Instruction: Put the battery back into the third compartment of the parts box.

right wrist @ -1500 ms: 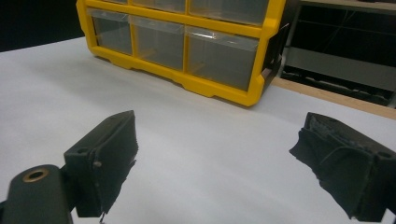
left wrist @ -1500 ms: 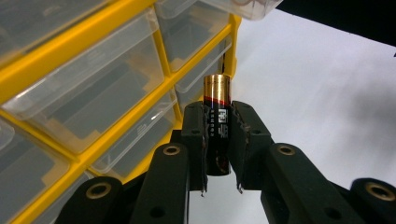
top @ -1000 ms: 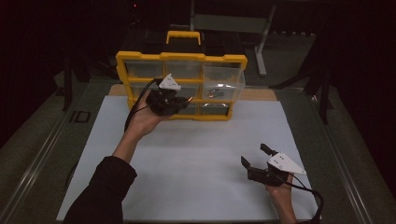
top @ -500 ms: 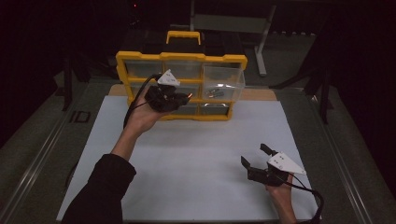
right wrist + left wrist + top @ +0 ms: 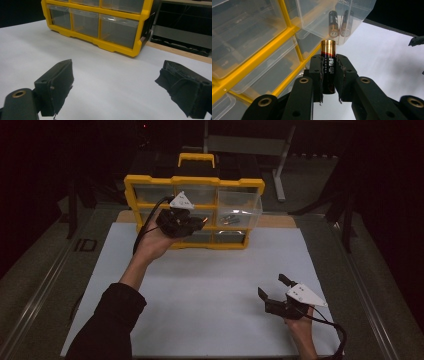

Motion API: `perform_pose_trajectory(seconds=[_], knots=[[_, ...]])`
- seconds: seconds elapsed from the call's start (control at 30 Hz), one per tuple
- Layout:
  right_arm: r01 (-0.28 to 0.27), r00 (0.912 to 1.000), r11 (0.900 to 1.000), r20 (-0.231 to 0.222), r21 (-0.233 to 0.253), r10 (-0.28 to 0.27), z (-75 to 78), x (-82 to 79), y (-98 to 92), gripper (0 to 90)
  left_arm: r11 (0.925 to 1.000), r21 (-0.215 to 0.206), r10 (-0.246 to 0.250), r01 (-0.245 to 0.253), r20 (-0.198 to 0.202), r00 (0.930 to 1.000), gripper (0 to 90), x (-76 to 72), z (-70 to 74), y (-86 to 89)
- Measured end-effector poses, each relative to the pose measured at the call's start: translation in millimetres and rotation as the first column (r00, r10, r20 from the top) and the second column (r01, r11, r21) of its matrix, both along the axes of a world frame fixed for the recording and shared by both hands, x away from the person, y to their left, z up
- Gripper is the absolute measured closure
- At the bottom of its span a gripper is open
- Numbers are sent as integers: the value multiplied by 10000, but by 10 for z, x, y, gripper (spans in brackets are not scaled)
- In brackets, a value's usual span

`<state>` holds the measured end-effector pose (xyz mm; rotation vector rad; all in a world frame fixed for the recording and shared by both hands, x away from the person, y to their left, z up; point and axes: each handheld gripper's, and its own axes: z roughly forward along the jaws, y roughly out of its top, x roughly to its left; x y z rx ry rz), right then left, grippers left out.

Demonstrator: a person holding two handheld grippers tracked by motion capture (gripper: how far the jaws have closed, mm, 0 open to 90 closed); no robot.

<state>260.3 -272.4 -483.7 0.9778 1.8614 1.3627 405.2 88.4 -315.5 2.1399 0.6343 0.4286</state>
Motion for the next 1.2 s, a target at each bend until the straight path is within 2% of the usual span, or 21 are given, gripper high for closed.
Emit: perform_pose_trajectory(seconds=[0.43,0.63,0.8,1.2], knots=[[5,10000,10000,9,-7,-5,-1,1,1,115,9995,-298,-38,47,292,9996,769,-9,124,2],[5,10000,10000,24,-20,-5,0,1,-1,115,9978,-664,-9,38,443,9990,769,-18,196,-11],[14,10000,10000,27,-24,-14,0,2,-3,115,9969,-784,-34,82,602,9982,769,-34,258,-31],[15,10000,10000,22,-26,-15,1,1,-3,115,9939,-1101,179,-75,931,9955,769,-42,368,-52]])
